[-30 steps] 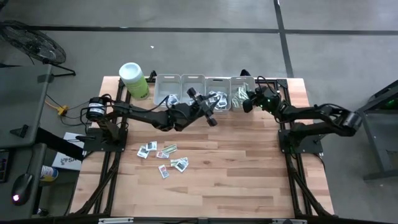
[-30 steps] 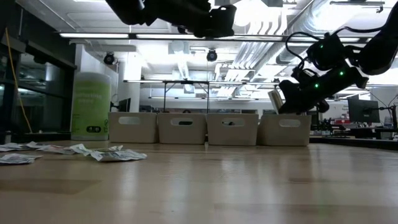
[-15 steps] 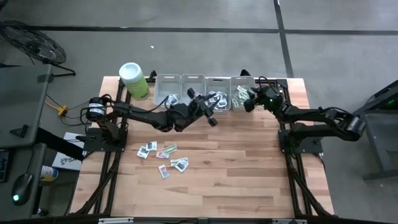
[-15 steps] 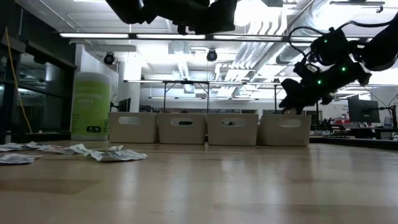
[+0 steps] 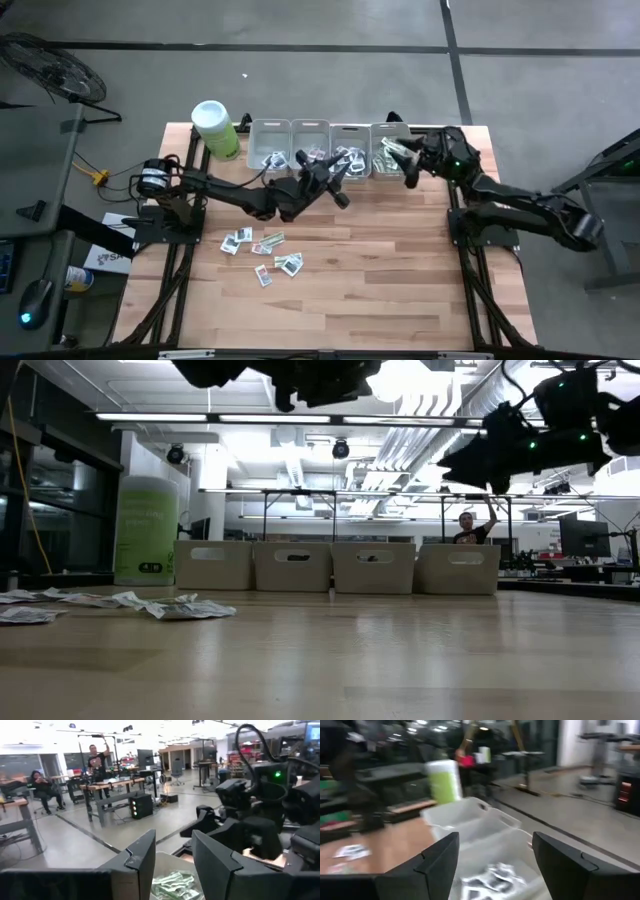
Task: Pick & Place First Aid Supplies
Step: Put the towelette pack into the middle right gray bin
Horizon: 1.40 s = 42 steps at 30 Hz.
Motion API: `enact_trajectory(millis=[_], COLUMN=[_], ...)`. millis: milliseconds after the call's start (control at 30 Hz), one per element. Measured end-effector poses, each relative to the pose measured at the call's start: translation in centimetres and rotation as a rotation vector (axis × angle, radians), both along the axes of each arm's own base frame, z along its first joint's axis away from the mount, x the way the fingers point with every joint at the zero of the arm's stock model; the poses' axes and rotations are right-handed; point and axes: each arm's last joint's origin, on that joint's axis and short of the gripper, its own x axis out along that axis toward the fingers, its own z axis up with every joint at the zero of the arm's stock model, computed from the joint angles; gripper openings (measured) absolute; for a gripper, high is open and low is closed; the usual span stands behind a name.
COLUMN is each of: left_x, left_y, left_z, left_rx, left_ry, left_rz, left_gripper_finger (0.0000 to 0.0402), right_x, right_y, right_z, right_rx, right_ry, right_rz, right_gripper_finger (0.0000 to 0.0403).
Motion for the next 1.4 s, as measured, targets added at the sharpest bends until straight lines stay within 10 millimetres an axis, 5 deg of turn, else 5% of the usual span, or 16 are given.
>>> enact_trajectory(millis=[467, 800, 1067, 1233, 1400], left_x=[-0.8, -0.4, -0.4, -1.9, -4.8], left_y=[-4.2, -2.4, 0.4, 1.2, 0.5], left_z=[-0.2, -0.9, -4.7, -6.6, -6.0], left_rx=[-0.064, -0.056, -0.189, -0.349, -0.561], left_ry=[-0.004, 0.064, 0.320, 0.475, 0.561], left_rz=[0.097, 0.094, 0.056, 0.097, 0.085], left_gripper_finger=[0.0126, 0.0126, 0.0126, 0.0126, 0.0126], right_x=[1.1, 1.9, 2.8, 3.6, 4.0], right_y=[2.1, 3.5, 5.5, 5.8, 5.7], right_z=[0.1, 0.0, -0.1, 0.9, 1.3], right_rx=[-0.034, -0.072, -0.115, -0.120, -0.150], right_ry=[0.017, 0.040, 0.080, 0.244, 0.335], right_rz=[0.216, 0.349, 0.501, 0.477, 0.439], right_gripper_finger=[0.0247, 0.0247, 0.0247, 0.0247, 0.0247])
